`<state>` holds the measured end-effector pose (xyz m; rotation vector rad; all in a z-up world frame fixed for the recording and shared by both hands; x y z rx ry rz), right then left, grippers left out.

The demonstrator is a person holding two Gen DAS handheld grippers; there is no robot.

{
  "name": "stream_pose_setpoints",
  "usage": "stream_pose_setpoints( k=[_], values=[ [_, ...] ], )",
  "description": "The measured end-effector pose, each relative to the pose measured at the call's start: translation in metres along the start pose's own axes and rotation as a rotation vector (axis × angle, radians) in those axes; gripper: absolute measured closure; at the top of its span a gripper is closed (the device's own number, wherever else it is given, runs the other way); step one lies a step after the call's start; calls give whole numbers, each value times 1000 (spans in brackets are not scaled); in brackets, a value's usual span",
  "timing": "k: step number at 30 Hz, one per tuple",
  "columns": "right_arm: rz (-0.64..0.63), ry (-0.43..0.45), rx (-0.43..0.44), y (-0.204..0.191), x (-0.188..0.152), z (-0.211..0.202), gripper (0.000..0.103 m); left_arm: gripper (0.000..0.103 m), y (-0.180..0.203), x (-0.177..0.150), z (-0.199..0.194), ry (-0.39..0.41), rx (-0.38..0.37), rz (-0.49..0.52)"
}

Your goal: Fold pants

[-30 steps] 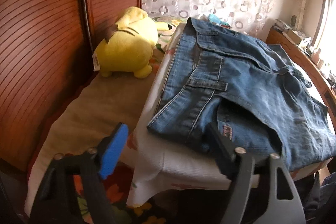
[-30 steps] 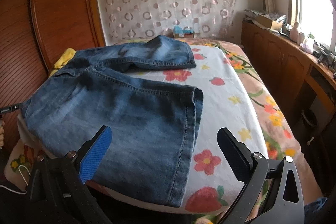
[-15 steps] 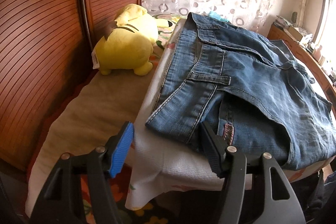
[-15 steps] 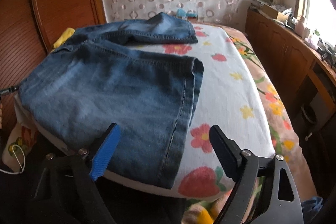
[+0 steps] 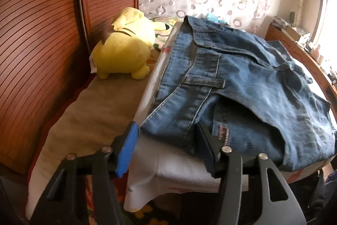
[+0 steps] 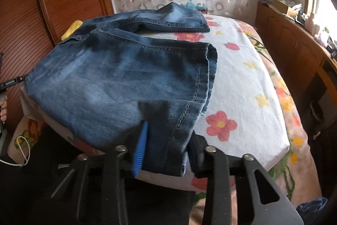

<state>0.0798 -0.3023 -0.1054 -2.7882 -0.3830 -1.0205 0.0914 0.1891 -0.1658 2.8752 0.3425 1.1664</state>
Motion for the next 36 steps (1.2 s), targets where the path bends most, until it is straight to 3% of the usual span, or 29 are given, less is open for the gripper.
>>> stream_pose_setpoints(
  k=[2,5,9,18,20,21,24,29,36],
  values=[
    [1,-1,14,-1,1,1,85,51,1,2,0,-2,-2,-2],
    [-9,2,14,-3,2,1,89,52,-1,2,2,-5,-22,-21],
    [-11,8,21,-4,2,0,92,51,-2,2,4,-8,-27,-31],
    [-11,16,45,-6,3,-2,96,47,8,2,11,-28,42,45],
    [-11,28,50,-6,5,-5,96,54,9,2,10,-24,33,57],
    [-11,35,52,-6,7,-7,97,66,10,2,10,-21,23,57],
    [-13,58,57,-6,13,-12,97,86,17,1,7,-18,3,69],
    [-25,92,59,-7,27,-20,98,94,24,14,-10,36,-9,71],
    [-72,157,49,-11,61,-32,98,96,39,42,-37,105,-32,103]
  ],
)
Point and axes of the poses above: each gripper's, at about its wrist camera, not at the fingertips, and z roughly the way its jaws point, y to its right, x to its top, the point moved 7 cm from there along z, roughly the way its jaws point
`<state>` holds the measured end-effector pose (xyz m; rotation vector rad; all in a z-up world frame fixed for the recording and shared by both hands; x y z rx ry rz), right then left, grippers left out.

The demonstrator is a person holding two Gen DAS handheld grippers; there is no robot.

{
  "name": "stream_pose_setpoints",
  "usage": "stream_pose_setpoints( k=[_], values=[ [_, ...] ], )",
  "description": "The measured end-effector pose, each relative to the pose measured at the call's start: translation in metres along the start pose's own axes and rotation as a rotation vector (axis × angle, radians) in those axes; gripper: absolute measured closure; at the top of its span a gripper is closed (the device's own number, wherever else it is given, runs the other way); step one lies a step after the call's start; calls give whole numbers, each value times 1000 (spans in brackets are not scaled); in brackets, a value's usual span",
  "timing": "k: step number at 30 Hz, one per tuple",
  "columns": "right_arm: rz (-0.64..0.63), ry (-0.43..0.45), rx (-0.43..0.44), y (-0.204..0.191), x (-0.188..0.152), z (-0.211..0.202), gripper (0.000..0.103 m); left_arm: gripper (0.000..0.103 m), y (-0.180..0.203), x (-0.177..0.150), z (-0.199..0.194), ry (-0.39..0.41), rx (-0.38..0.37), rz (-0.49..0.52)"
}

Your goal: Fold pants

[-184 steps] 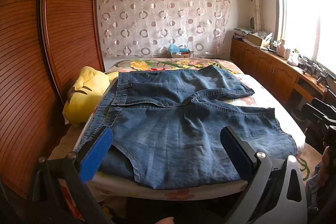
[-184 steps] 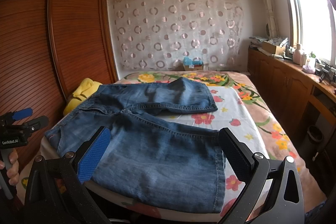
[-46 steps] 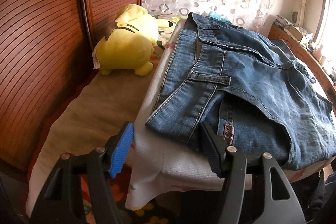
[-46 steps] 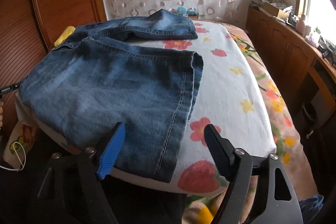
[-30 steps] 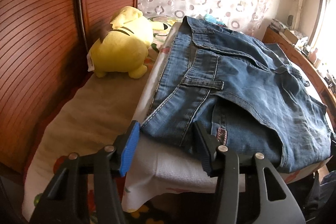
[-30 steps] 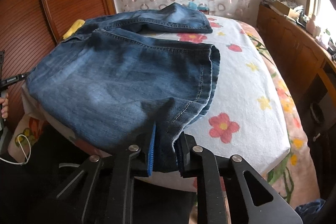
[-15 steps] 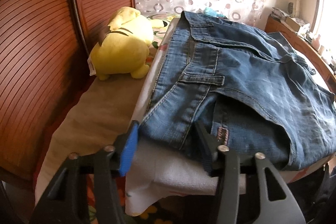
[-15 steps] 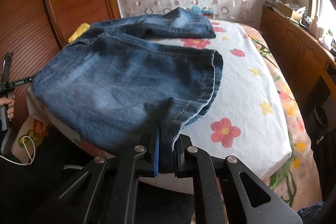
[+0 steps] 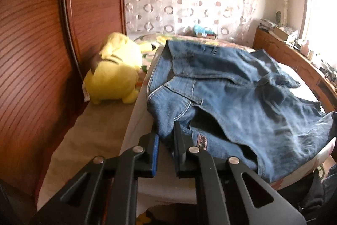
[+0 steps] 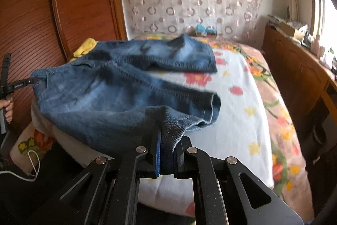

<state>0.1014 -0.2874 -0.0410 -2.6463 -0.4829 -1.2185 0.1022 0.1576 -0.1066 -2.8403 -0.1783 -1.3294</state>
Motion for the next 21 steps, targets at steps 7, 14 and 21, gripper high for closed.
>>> stream_pose_setpoints(
  k=[7,14,21],
  values=[
    [-61,77,-23,1,46,-8,98,97,14,33,-12,61,-8,37],
    [-97,152,-47,4,86,-20,98,97,19,58,-25,118,-9,50],
    [-105,177,-62,11,103,-21,98,97,21,69,-28,146,-13,44]
  ],
)
Point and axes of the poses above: each gripper's, at about its wrist camera, not at the fingertips, and z roughly the way its jaws point, y to its right, x to its top, the point moved 7 cm from there along z, roughly the way its jaws point
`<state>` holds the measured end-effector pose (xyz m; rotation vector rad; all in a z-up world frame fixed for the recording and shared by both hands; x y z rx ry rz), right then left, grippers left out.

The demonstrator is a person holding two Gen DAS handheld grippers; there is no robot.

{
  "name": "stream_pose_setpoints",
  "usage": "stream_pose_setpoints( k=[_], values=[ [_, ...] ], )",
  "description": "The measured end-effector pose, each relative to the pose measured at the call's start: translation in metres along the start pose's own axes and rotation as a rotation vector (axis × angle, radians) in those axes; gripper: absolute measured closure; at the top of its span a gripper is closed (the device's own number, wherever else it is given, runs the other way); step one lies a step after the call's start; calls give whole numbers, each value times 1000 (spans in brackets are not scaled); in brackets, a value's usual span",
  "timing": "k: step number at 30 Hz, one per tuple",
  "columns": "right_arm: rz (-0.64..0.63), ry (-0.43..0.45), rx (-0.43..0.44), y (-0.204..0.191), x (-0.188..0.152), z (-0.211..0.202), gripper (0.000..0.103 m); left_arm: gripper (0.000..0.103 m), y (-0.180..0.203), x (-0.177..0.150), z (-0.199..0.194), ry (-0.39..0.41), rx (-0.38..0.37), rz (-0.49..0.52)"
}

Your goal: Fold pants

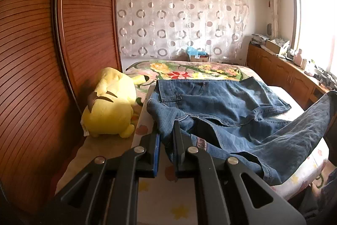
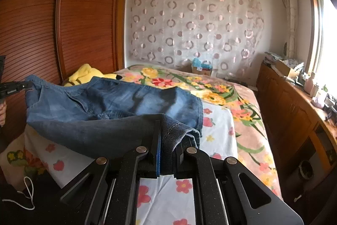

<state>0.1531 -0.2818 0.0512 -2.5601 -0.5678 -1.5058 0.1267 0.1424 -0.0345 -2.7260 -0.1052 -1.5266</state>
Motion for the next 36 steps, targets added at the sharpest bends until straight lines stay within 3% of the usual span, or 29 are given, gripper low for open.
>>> stream_pose_setpoints(
  k=[12,27,36],
  values=[
    [-25,21,-46,21,23,12,98,97,13,44,5,70,-4,31],
    [-42,-52,-46,56,34,85,98,97,21,79,71,46,9,39],
    [-63,-63,-45,77,61,132,98,97,29,115,118,47,26,60]
  ],
)
Point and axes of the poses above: each gripper's, at about its wrist camera, not at the fingertips, and z roughly the way its jaws point, y to its right, x to its top, the point moved 7 cm from there along z, roughly the way its jaws point
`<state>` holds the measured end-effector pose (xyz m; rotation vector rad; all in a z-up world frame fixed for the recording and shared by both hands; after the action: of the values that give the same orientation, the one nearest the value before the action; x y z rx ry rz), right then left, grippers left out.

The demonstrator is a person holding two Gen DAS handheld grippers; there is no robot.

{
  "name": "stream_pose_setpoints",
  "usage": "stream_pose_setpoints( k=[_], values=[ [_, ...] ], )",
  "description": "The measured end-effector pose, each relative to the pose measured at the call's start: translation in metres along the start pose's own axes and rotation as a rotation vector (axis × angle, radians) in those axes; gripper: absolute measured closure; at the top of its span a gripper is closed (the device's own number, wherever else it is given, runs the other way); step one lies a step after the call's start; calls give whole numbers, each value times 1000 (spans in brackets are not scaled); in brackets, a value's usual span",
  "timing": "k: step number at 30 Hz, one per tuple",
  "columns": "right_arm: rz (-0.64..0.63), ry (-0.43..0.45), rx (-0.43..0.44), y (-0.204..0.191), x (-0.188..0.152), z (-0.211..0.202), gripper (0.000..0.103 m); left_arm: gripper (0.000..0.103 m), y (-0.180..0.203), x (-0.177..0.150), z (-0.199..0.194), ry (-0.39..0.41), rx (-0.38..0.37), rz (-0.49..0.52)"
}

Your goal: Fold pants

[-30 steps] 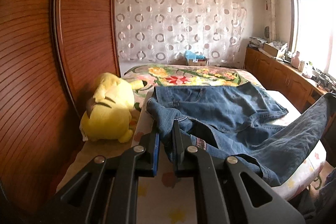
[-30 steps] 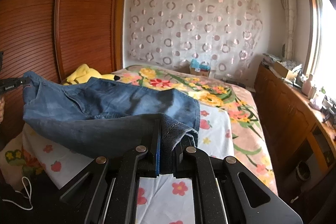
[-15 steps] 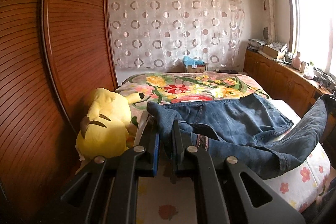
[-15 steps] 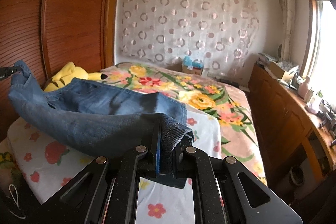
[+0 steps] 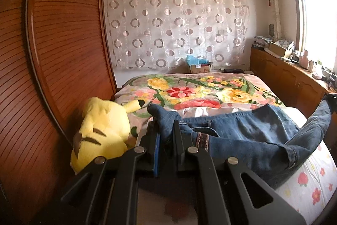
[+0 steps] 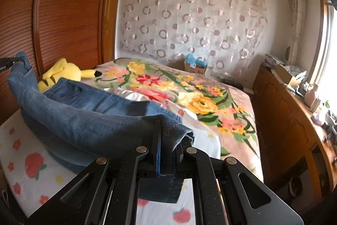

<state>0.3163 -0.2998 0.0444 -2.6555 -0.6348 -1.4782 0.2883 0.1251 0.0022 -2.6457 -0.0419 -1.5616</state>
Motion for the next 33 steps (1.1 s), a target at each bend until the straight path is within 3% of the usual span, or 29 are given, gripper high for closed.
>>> stream_pose_setpoints(
  k=[6,10,16,24,30,33],
  values=[
    [30,3,-9,22,19,31,98,97,0,25,33,6,11,10],
    [43,-44,-18,33,16,64,98,97,2,31,61,-16,13,11],
    [58,-138,-20,43,-5,114,98,96,9,22,105,-82,0,5],
    [64,-171,-4,39,-16,134,98,82,18,3,120,-141,-23,-16],
    [69,-161,-3,33,-14,130,83,73,21,5,104,-133,-40,-7],
    [62,-157,-2,29,-11,126,71,68,24,7,95,-121,-52,5]
  ],
)
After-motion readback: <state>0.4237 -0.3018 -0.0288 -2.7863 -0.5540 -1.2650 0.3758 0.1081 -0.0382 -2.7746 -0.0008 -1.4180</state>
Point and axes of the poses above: each gripper's, at about its wrist camera, not at the fingertips, and z roughly the way its jaws point, y to its right, x to its top, the point moved 7 cm from there along z, roughly the way its jaws point
